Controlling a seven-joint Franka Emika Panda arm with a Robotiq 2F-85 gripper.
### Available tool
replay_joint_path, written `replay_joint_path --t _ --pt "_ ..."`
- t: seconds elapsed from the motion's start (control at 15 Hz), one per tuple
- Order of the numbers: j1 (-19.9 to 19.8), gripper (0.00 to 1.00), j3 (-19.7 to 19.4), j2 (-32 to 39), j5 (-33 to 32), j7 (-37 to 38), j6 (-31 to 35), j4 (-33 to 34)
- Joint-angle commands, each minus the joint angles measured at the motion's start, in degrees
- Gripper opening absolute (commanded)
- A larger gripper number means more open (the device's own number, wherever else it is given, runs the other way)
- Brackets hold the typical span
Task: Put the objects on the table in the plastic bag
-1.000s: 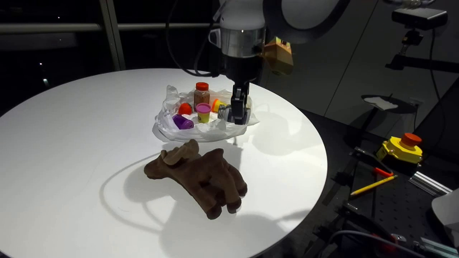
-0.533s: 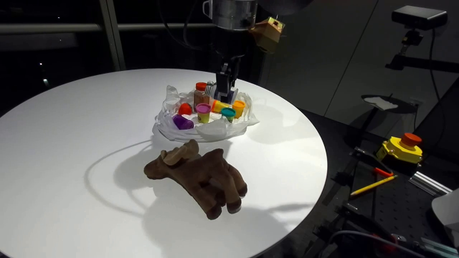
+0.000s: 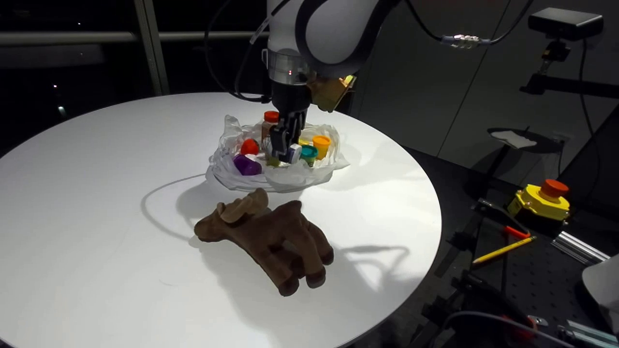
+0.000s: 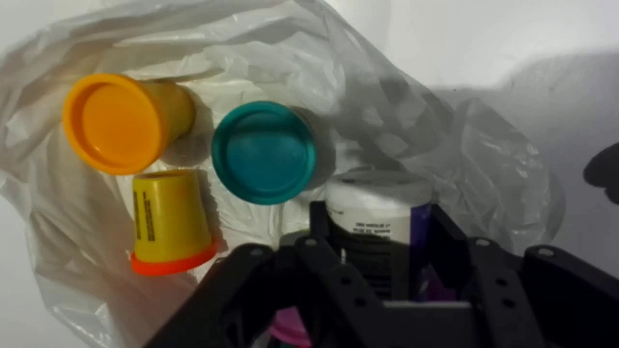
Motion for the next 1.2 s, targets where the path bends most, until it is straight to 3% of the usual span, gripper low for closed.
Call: replay_joint_path --t 0.0,0.33,0.6,0.67,0.8,1.0,1.13 --pt "0.29 0.21 0.73 1.27 2.63 -0.33 2.13 3.66" --pt "0.46 0.21 0.50 3.91 3.23 -0.63 3.94 6.80" --pt "-0.82 0.23 1.50 6.95 5.68 -2.00 0.73 9.34" --pt "-0.79 0.71 1.49 7.01 6.06 -2.02 0.54 9.67" --pt "-0.46 0.78 1.12 6.65 6.25 -1.69 0.13 10.08" --pt "0.50 1.00 0.19 4.91 5.41 -0.51 1.10 9.65" --pt "1.00 1.00 -0.27 3.63 5.02 0.19 2.06 9.51"
